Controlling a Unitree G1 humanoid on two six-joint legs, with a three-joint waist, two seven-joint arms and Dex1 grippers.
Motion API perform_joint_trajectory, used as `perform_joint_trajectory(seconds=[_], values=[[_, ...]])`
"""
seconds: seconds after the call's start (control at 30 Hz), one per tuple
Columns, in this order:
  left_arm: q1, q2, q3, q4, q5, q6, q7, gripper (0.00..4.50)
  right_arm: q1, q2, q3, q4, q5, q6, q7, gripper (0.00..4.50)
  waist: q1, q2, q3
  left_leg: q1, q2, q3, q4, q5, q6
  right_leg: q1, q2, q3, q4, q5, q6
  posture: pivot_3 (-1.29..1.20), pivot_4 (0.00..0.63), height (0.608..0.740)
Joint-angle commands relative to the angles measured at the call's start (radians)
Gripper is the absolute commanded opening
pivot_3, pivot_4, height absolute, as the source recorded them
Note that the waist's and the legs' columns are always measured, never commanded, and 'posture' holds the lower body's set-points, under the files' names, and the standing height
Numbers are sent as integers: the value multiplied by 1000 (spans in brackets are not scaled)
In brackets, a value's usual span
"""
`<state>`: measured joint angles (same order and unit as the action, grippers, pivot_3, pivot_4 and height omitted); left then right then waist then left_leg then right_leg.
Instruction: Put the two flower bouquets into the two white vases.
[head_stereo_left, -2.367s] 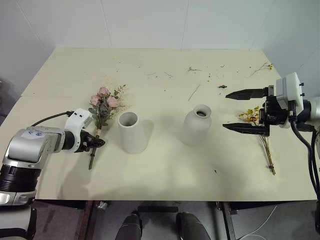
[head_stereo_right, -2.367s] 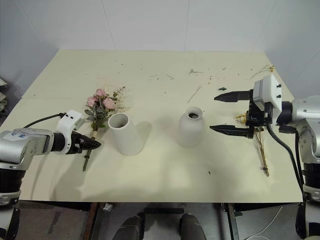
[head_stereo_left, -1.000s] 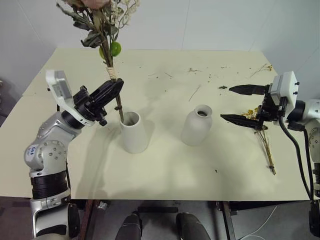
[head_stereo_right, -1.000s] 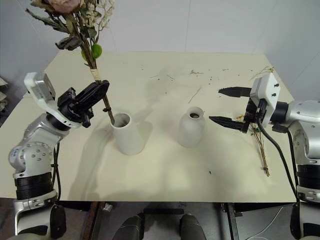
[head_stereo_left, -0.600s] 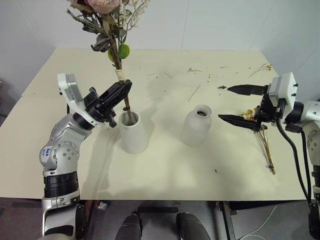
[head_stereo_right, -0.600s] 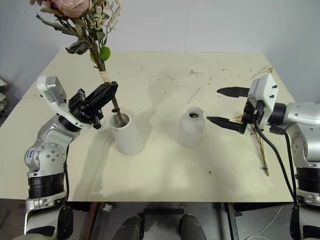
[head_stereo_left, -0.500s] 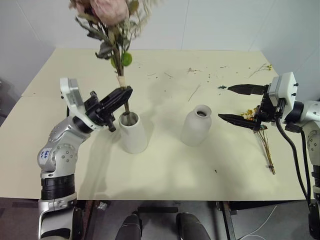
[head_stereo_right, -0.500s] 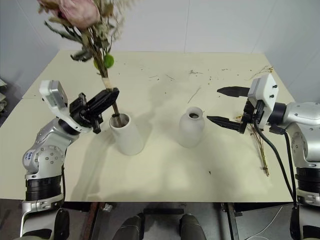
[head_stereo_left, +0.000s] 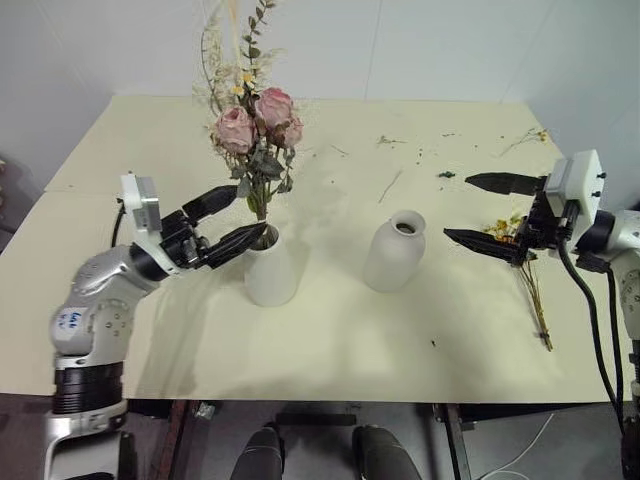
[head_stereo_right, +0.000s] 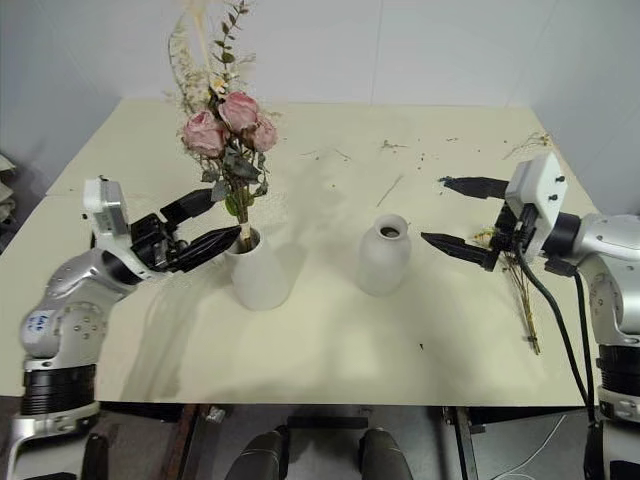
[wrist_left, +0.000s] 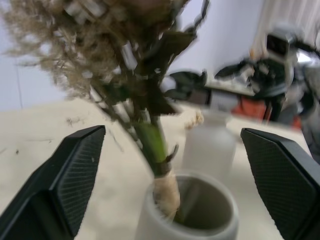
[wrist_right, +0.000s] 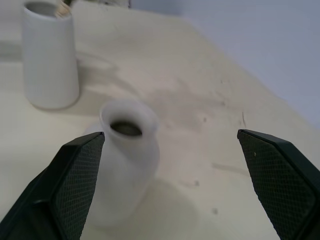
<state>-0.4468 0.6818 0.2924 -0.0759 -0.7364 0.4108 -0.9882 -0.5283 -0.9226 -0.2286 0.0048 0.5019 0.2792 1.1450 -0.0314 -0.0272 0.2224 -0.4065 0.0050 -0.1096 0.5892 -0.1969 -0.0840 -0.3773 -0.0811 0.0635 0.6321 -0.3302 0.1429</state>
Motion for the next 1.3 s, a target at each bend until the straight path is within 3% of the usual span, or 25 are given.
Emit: perform_joint_trajectory(seconds=[0.03,0.13,0.33,0.67,1.03,1.13,1.3], values=[[12,97,49,-20,-33,45,-81,4477,-30,-85,-48,46,-27,27,-9,4500,1,0,0,0,0,0,-1,0,0,0,0,0,0,0,0,0,150,740],[20,147,54,-25,-37,58,-125,4477,-54,-156,-6,142,-103,41,-5,4500,2,1,0,0,1,1,-2,0,0,0,0,0,-3,-1,-1,0,150,740],[13,136,66,-57,-29,1,-150,4477,-190,-258,180,444,-289,196,15,4500,3,1,0,0,1,2,-4,-1,1,0,-1,0,-6,-1,-3,0,150,740],[98,105,90,-193,-79,37,-98,4477,-413,-198,381,844,-489,276,100,4500,-10,2,1,-1,6,11,-10,-2,0,-9,3,7,-4,-2,-3,0,150,740],[188,91,137,-268,-103,23,-27,4477,-503,-78,468,1046,-602,246,159,4500,-23,2,1,-2,5,17,-6,-2,0,-13,3,15,0,-1,-1,0,150,740],[195,90,137,-278,-106,20,-16,4500,-505,-63,469,1082,-627,217,145,3881,-23,2,1,-2,6,17,-4,-2,0,-13,4,15,1,-1,-1,0,150,740],[189,96,139,-263,-101,9,-20,4500,-527,-49,452,1121,-643,201,136,2157,-24,2,1,-1,5,18,0,-2,0,-12,4,17,5,0,0,0,150,740]])
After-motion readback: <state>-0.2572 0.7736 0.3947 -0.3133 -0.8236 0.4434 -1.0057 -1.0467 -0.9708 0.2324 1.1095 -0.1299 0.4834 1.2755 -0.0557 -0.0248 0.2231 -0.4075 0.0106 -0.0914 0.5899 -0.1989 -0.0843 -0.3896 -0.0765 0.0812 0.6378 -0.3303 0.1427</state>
